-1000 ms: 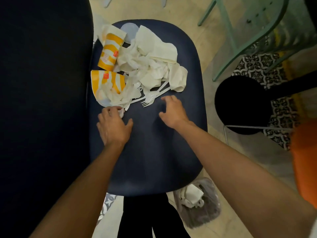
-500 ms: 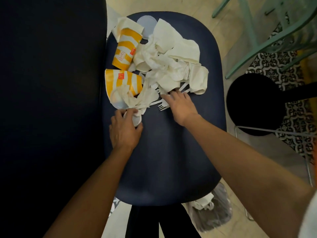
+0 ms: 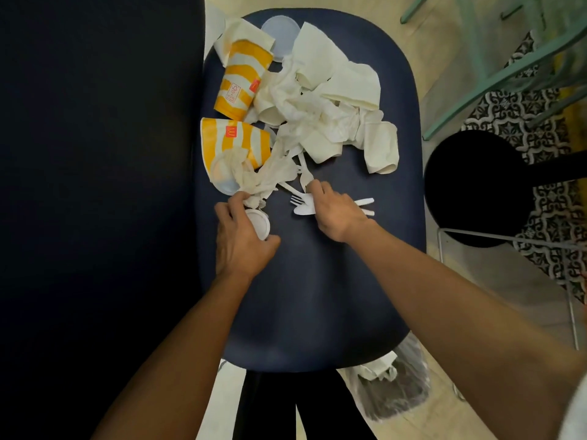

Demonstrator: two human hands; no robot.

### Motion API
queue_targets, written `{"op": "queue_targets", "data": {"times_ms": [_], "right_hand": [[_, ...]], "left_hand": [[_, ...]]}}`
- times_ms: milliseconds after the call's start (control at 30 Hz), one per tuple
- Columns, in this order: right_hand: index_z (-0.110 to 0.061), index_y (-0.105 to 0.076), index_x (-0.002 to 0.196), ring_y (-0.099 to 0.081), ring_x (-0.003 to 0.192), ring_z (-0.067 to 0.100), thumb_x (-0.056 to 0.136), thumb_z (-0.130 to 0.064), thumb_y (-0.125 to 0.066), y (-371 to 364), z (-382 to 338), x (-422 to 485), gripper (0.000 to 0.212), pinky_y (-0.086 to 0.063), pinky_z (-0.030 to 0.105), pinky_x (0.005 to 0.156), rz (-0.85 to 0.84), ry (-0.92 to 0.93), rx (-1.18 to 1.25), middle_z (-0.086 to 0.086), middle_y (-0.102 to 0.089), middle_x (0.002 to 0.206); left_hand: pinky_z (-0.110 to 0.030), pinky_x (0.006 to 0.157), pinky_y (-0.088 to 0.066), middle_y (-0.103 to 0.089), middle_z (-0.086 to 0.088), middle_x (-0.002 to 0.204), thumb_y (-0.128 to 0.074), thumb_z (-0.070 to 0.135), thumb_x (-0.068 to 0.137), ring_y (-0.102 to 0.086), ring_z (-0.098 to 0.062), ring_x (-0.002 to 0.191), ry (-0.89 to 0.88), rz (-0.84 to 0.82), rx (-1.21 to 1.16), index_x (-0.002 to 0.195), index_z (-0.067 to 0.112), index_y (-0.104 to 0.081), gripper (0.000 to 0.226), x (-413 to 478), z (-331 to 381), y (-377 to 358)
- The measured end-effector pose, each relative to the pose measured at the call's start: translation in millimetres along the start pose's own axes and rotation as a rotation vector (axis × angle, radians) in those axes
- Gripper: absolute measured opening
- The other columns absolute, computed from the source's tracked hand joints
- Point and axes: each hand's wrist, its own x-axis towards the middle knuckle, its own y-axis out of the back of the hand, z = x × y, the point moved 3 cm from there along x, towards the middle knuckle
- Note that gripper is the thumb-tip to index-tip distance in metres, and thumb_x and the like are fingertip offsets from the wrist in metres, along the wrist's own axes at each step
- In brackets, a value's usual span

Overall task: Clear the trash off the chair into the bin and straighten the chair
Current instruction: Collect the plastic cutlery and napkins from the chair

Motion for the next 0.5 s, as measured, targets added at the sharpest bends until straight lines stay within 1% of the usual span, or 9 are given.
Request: {"op": "queue_targets", "data": {"times_ms": [100,167,233,267,333,400,433,500], "right_hand": [[-0.01,-0.029,0.135,-0.057,0.098,0.04,0.086,-0.002,-0.046,-3,2,-8,0.052,-0.037,0.039,0.073,-0.004,-0.066,0.122,0.013,-0.044,0.128],[-0.014,-0.026,0.139,-0.056,0.101,0.04,0.089,-0.008,-0.046,-3,3,-14,0.054,-0.041,0.042,0.076,0.005,-0.129,0.23,0.012,-0.045,0.132],[-0.017,-0.031,0.138,-0.056,0.106,0.036,0.091,-0.013,-0.049,-1,3,-18,0.051,-0.043,0.042,0.081,0.041,-0.183,0.274,0.01,-0.051,0.128],[-0.019,-0.034,0.136,-0.057,0.106,0.033,0.091,-0.015,-0.052,1,5,-20,0.048,-0.043,0.04,0.079,0.074,-0.21,0.282,0.009,-0.055,0.124],[-0.02,-0.043,0.127,-0.059,0.1,0.03,0.091,-0.019,-0.055,4,7,-25,0.039,-0.041,0.036,0.073,0.151,-0.266,0.319,0.007,-0.062,0.113],[-0.017,-0.051,0.108,-0.06,0.09,0.029,0.09,-0.026,-0.058,7,7,-29,0.021,-0.038,0.032,0.066,0.218,-0.304,0.372,0.006,-0.065,0.098],[-0.016,-0.051,0.096,-0.058,0.083,0.029,0.09,-0.029,-0.059,9,7,-30,0.016,-0.036,0.031,0.064,0.246,-0.32,0.399,0.005,-0.063,0.09],[-0.015,-0.049,0.085,-0.054,0.072,0.024,0.088,-0.032,-0.061,10,9,-30,0.021,-0.035,0.029,0.06,0.298,-0.362,0.475,0.003,-0.059,0.079]], "left_hand": [[-0.031,0.077,-0.041,-0.032,-0.008,0.123,-0.072,0.013,0.064,-0.052,-0.031,0.098,0.033,0.012,-0.021,0.125,0.014,-0.033,0.072,-3,3,3],[-0.03,0.076,-0.041,-0.032,-0.007,0.122,-0.072,0.012,0.063,-0.053,-0.031,0.096,0.048,0.016,-0.038,0.12,0.014,-0.036,0.067,-6,5,4],[-0.03,0.076,-0.041,-0.032,-0.005,0.121,-0.072,0.012,0.063,-0.053,-0.03,0.096,0.05,0.017,-0.053,0.118,0.014,-0.038,0.065,-8,7,5],[-0.03,0.078,-0.042,-0.032,-0.004,0.121,-0.072,0.012,0.063,-0.054,-0.03,0.097,0.046,0.016,-0.06,0.118,0.015,-0.039,0.065,-10,9,5],[-0.03,0.081,-0.043,-0.032,-0.003,0.122,-0.071,0.012,0.063,-0.054,-0.029,0.098,0.033,0.013,-0.067,0.12,0.015,-0.041,0.064,-12,11,6],[-0.029,0.081,-0.043,-0.032,-0.003,0.12,-0.071,0.011,0.064,-0.055,-0.028,0.096,0.016,0.016,-0.072,0.119,0.014,-0.044,0.061,-13,13,6],[-0.029,0.079,-0.044,-0.033,-0.004,0.119,-0.071,0.011,0.064,-0.054,-0.027,0.095,0.007,0.018,-0.078,0.117,0.013,-0.045,0.058,-13,14,6],[-0.029,0.076,-0.044,-0.035,-0.001,0.115,-0.072,0.011,0.065,-0.052,-0.021,0.093,-0.012,0.016,-0.102,0.113,0.013,-0.046,0.054,-13,19,5]]}}
